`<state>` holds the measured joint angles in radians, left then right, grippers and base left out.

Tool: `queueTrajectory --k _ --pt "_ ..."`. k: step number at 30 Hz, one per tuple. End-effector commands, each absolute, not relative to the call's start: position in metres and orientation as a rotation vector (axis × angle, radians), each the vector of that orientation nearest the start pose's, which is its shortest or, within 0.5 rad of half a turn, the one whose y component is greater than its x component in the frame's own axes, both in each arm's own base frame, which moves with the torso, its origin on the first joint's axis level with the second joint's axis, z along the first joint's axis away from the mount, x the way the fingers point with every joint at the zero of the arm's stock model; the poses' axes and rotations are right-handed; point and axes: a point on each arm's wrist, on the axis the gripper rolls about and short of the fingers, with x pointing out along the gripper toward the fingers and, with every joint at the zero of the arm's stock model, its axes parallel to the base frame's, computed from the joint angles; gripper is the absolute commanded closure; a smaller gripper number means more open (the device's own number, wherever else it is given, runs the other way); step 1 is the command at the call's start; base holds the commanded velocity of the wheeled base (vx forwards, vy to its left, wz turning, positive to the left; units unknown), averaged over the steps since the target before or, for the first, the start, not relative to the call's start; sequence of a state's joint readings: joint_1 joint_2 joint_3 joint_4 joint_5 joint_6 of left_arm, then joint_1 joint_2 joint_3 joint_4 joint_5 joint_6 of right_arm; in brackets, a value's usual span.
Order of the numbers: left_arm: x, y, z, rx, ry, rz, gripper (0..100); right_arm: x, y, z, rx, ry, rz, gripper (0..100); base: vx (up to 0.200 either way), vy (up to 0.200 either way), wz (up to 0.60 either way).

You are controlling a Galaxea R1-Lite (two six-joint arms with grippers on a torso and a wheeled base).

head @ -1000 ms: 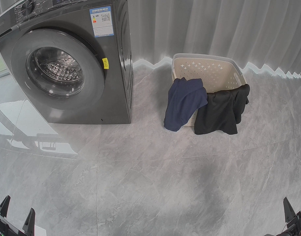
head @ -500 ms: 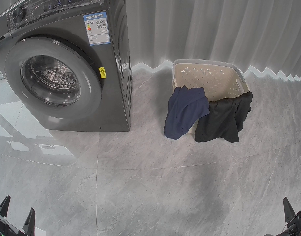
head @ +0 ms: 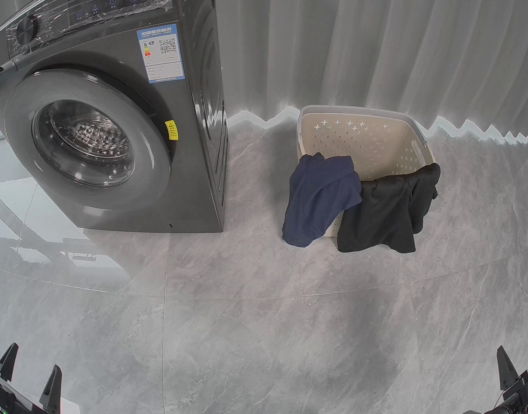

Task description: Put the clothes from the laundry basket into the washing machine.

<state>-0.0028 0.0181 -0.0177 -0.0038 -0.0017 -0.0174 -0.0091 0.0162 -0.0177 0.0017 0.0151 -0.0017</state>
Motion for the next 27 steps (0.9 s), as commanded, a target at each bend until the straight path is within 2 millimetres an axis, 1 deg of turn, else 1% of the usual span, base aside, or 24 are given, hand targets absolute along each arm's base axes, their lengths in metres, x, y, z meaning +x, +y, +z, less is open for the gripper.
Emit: queueTrajectory --k 1,4,16,27 --pt "-0.0227 0.0 0.076 -0.018 -0.003 -0.005 0 -0.0228 0.0006 0.0753 -0.002 0.002 0.006 0 0.0 -0.2 0.0" --pt "-0.0227 0.0 0.076 -0.017 -0.003 -0.005 0 -0.0228 0.0006 0.0753 -0.002 0.002 0.006 0 0.0 -0.2 0.0" --pt "-0.0227 0.0 0.076 -0.017 -0.003 -0.005 0 -0.0228 0.0006 0.0753 -0.002 0.002 0.006 0 0.0 0.0 0.0" --pt "-0.0227 0.0 0.076 -0.018 -0.003 -0.006 0 -0.0228 0.0006 0.0753 -0.003 0.002 0.006 0 0.2 0.0 0.0"
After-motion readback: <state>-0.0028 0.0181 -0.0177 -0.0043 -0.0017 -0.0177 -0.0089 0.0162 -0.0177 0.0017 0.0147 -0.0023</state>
